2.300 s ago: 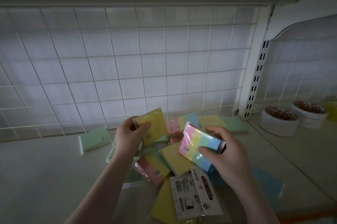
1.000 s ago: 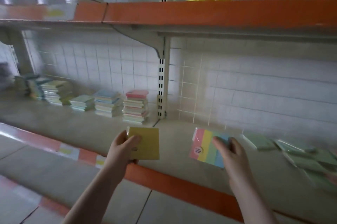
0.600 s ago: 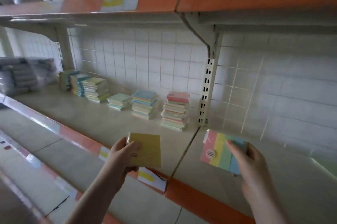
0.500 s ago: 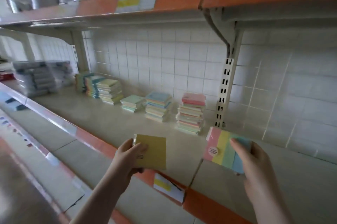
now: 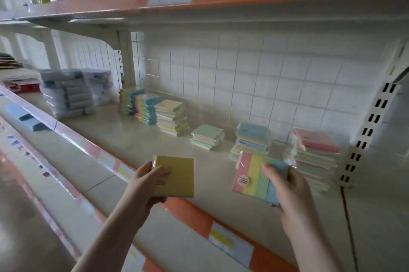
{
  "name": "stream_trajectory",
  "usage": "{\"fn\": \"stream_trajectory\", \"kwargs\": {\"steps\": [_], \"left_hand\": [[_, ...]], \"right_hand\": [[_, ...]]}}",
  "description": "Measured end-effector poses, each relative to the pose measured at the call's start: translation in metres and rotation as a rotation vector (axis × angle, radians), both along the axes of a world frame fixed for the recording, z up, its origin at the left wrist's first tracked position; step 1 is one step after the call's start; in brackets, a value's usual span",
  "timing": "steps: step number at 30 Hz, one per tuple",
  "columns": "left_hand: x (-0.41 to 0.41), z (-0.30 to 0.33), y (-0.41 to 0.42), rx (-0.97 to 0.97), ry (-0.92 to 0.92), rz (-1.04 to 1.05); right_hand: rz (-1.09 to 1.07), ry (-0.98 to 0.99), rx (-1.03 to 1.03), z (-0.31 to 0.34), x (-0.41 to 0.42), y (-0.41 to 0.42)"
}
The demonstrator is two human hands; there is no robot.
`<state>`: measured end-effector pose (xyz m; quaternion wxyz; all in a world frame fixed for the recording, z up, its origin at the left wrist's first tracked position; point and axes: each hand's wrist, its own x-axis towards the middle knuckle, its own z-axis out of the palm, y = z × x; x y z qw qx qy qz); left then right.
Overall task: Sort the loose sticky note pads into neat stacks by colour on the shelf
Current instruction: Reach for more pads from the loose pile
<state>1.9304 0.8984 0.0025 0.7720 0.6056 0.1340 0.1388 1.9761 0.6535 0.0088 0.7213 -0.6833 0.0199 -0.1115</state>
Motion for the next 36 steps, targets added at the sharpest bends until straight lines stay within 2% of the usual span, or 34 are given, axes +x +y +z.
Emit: {"fn": "stream_trajectory", "kwargs": {"steps": [8,13,20,25,31,36], "left_hand": [[0.030,0.011,0.155,-0.037,-0.005,0.032],[0.063,0.019,0.203,-0.027,0.010,0.032],[0.135,0.029,0.206,-0.044,0.040,-0.025],[0.183,0.051,0.196,0.013,0.013,-0.099],[0.242,0.083,0.188,0.144,-0.014,-0.100],[0.282,0.091,0.176,0.287,-0.019,-0.103]], "right_hand": [[-0.079,0.029,-0.004,-0.004,0.021,0.136],[-0.098,0.051,-0.019,-0.001,0.038,0.185],[-0.152,0.040,-0.043,-0.002,0.085,0.200],[-0.150,0.030,-0.015,0.002,0.110,0.208],[-0.090,0.011,-0.041,0.004,0.122,0.215],[-0.131,0.002,-0.061,-0.001,0.129,0.214]]}}
